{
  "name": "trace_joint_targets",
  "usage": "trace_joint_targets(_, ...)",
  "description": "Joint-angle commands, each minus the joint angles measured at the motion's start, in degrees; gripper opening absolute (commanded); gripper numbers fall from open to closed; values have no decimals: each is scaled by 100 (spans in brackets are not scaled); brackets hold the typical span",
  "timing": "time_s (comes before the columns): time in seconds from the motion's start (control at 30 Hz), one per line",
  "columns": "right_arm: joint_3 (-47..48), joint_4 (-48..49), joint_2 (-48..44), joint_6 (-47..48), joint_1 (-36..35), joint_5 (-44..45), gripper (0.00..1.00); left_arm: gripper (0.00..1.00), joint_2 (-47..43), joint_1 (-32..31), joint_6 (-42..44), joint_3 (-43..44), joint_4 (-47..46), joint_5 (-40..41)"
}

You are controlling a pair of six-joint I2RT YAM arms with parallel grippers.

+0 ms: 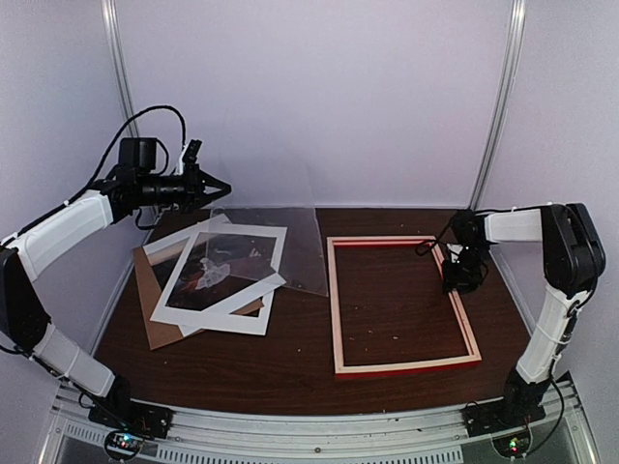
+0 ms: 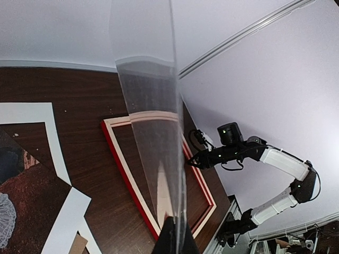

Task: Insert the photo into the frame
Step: Move the frame body to the center of the board.

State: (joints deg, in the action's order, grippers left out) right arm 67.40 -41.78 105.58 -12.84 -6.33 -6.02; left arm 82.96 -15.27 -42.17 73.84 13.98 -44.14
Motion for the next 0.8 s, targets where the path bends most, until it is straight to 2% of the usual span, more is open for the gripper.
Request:
trace_joint_targets(0.0,-233,319,-196,-201,15,-282,40,0,77,-64,-84,7,-490,-42)
trace_joint_targets(0.3,-656,722,-401,-645,-329,-317,28,0,132,-88,-103,29,-507,49)
trace_joint_targets(0.5,-786,861,-451,-1008,-812,-200,25,0,125,-157,-88,16,-517,138)
trace_joint_targets(0.67,-978,1250,-492,-1559,-1291,-183,26,0,115,-266,-98,28,-539,182)
trace_joint_targets(0.77,-1130,1590,-515,-1929,-1522,-329,34,0,107,-374,-108,-2,-566,237)
